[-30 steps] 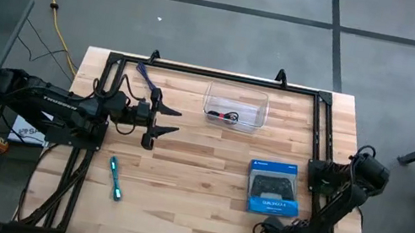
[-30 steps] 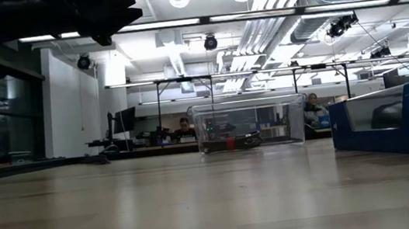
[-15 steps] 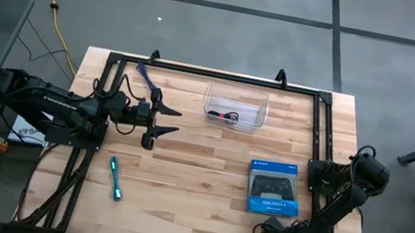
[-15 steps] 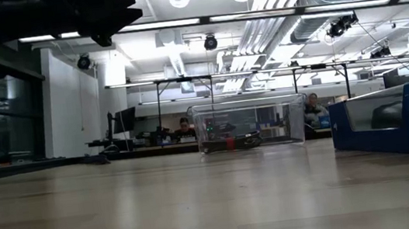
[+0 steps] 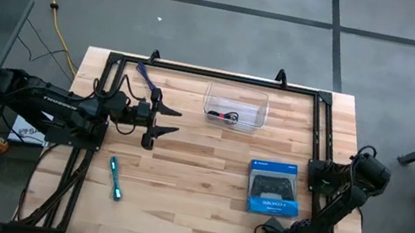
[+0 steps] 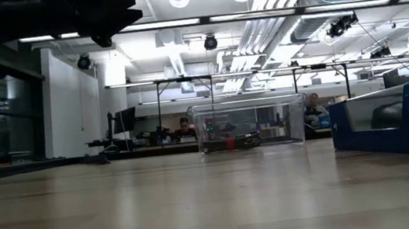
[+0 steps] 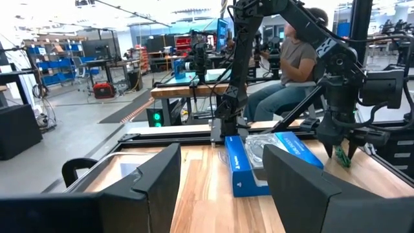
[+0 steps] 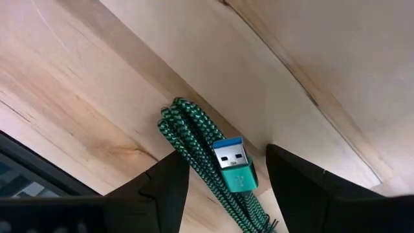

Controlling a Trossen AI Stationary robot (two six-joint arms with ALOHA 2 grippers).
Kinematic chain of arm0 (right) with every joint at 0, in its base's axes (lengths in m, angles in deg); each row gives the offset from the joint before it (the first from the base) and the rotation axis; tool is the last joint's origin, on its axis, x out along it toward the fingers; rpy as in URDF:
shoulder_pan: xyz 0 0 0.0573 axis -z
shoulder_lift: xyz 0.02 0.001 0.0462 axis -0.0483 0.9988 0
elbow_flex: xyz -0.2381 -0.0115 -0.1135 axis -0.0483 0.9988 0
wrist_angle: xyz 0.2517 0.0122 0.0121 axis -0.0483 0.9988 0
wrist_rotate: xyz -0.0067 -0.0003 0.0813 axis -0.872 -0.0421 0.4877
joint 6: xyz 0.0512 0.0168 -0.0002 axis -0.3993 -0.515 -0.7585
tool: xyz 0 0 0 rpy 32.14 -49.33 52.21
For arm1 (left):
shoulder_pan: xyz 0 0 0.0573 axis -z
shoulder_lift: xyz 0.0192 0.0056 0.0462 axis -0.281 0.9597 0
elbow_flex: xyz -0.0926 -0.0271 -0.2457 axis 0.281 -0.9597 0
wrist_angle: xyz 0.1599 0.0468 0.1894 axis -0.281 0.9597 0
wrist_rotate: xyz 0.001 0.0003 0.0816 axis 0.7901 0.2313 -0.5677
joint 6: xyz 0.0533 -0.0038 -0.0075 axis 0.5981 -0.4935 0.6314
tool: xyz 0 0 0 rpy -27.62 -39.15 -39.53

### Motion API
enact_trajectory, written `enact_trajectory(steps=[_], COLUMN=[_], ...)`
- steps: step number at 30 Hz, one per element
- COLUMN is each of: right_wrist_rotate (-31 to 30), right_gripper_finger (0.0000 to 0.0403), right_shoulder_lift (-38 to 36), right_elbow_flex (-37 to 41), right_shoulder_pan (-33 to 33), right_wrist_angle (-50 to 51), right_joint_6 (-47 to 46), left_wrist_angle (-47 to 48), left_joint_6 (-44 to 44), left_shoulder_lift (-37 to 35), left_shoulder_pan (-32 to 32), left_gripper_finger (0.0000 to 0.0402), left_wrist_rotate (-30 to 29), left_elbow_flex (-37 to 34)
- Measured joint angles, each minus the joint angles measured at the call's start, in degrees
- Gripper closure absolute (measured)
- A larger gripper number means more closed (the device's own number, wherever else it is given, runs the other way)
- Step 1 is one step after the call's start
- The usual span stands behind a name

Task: Pick and place USB-C Cables
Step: Put the green charger cable into the bin

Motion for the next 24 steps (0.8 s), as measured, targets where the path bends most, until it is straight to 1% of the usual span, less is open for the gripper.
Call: enact_trajectory(steps=[3,6,8,10,12,13,15,18,20,22,24], right_wrist_rotate=[0.1,0.08,0.18,0.65,1.12,1.19,1.34,1.21,-0.38,-4.58,-10.31], right_gripper_finger=[0.0209,0.0231,0.0263,0.0308,0.0362,0.0376,0.0381,0.0373,0.0388,0.0397,0.0393], right_shoulder_lift=[0.0,0.0,0.0,0.02,0.02,0.02,0.02,-0.32,-1.42,-3.22,-5.11], right_elbow_flex=[0.0,0.01,0.02,0.02,0.02,0.02,0.02,0.08,0.29,0.3,0.2], right_shoulder_pan=[0.0,0.0,0.02,0.02,0.02,0.06,0.16,0.48,1.03,1.9,3.24], right_wrist_angle=[-0.04,-0.22,-0.66,-0.83,-0.89,-0.88,-0.83,-0.11,1.52,1.83,2.08], right_joint_6=[0.07,1.3,1.93,3.09,4.28,5.2,6.64,7.92,9.06,11.48,15.24], left_wrist_angle=[0.0,0.0,0.0,0.0,0.0,0.0,0.0,-0.02,-0.02,-0.02,-0.02], left_joint_6=[0.0,0.0,0.0,0.0,0.0,0.0,0.0,0.0,0.0,0.0,0.0], left_shoulder_lift=[0.0,0.0,0.0,0.0,0.0,0.0,0.0,0.0,0.0,0.0,0.0], left_shoulder_pan=[0.0,0.0,0.0,0.0,0.0,0.0,0.0,0.0,0.0,0.0,0.0], left_gripper_finger=[0.0203,0.0203,0.0203,0.0203,0.0203,0.0203,0.0203,0.0203,0.0203,0.0203,0.0203], left_wrist_rotate=[0.0,0.0,0.0,0.0,0.0,0.0,0.0,0.0,0.0,0.0,0.0], left_elbow_flex=[0.0,0.0,0.0,0.0,0.0,0.0,0.0,0.0,0.0,0.0,0.0])
